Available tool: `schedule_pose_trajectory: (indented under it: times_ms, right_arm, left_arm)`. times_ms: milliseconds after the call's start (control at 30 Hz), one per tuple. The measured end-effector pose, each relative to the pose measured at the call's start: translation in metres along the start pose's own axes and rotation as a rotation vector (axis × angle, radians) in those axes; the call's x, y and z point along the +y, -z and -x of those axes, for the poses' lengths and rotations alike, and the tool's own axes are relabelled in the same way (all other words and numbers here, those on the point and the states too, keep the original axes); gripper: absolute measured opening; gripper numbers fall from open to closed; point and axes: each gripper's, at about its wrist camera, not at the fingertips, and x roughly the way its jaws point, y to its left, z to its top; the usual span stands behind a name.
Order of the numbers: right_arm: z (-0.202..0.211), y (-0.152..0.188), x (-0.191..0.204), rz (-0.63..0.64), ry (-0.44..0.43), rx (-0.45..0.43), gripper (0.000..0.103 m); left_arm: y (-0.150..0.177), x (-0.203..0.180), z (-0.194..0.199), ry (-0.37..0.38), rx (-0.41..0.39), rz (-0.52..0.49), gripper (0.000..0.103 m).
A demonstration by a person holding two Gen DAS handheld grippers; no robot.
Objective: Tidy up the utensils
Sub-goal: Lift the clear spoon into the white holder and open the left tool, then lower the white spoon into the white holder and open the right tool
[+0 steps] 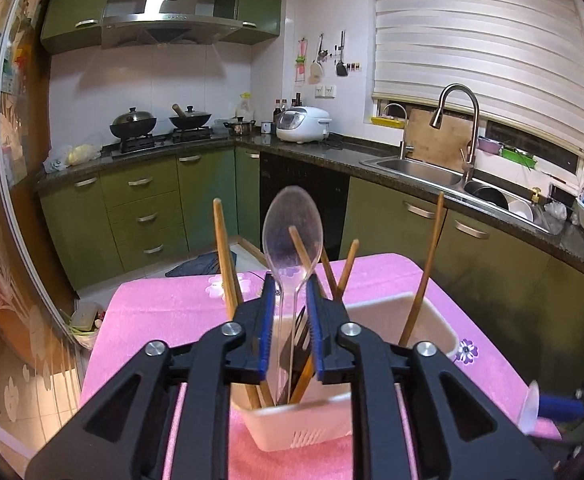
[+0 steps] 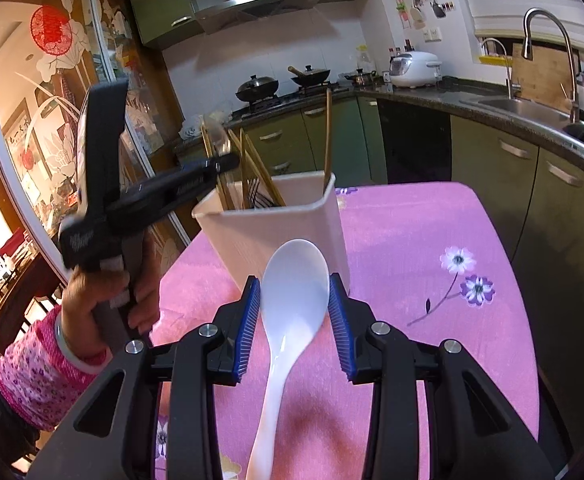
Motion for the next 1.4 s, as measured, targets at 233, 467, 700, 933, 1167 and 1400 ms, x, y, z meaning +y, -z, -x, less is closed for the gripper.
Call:
schedule_pose_trajectory:
  times_ms: [233, 467, 700, 933, 1167, 1400]
  right_arm:
    - [0.002, -0.026, 0.007, 0.027, 0.029, -0.061, 0.035]
    - [0.003, -0.064, 0.011, 0.031, 0.074, -0.164, 0.035]
    - [0.000, -0.114, 0.018, 0.025, 0.122, -0.357, 0.035]
    - [-0.035, -0.149, 0.038, 0.096, 0.230, -0.489, 0.035]
    - [-0.087, -0.142, 0.035, 0.136, 0.318, -0.480, 0.035]
    - [-0.094, -0.114, 0.023, 0.126, 0.311, -0.459, 0.036]
  left_arm:
    - [0.008, -0.004, 0.016, 0.013, -0.003, -0.031, 0.039]
    - [0.011, 0.003, 0.026, 0.033, 0.033, -0.004, 0.040]
    - [0.043, 0.038, 0.058, -0.035, 0.076, 0.071, 0.049]
    - [0.082, 0.044, 0.076, -0.063, 0.114, 0.026, 0.049]
    - [0.080, 0.036, 0.085, -0.030, 0.084, -0.004, 0.049]
    - [0.080, 0.034, 0.082, -0.012, 0.099, 0.006, 0.049]
